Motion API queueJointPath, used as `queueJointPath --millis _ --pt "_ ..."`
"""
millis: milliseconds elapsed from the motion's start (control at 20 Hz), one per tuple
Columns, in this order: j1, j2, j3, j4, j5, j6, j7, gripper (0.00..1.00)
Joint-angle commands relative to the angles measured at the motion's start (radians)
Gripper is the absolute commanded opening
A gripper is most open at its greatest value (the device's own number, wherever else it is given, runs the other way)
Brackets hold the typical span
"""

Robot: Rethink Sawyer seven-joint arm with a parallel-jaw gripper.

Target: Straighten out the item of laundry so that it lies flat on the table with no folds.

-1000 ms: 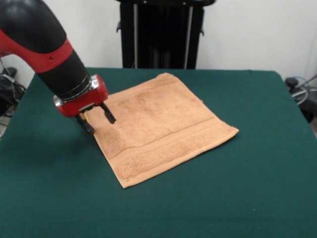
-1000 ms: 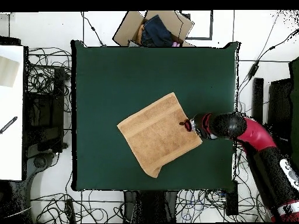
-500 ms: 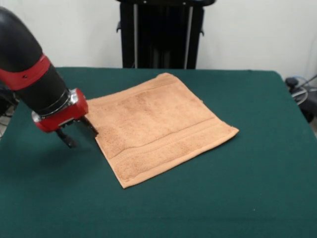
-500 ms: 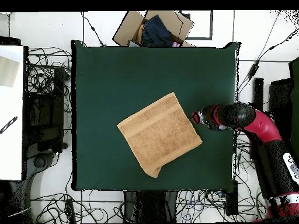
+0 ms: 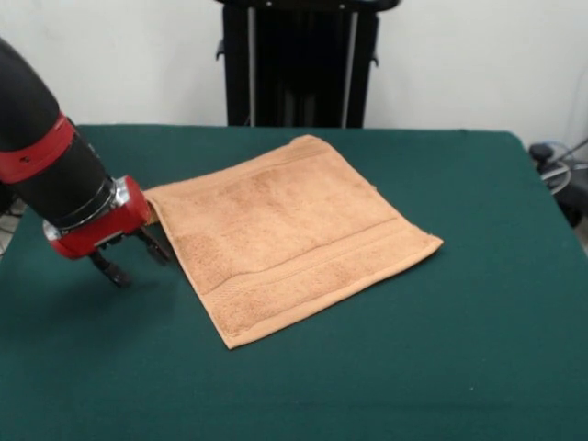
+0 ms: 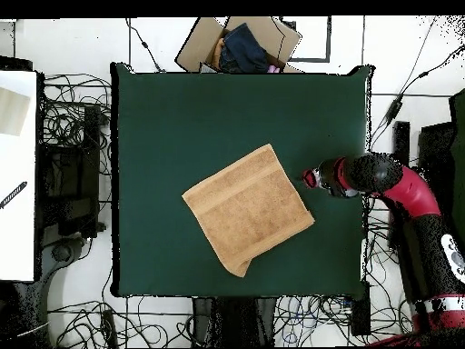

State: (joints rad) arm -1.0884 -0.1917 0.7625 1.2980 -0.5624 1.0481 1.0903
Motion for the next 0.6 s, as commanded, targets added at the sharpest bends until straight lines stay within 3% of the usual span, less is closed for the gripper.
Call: queueJointPath --millis 50,600 --pt "0.035 0.064 -0.008 -0.062 0.025 0.082 -0.176 1.00" --pt "0.038 0.103 -0.006 -0.074 0.061 0.105 -0.179 1.00"
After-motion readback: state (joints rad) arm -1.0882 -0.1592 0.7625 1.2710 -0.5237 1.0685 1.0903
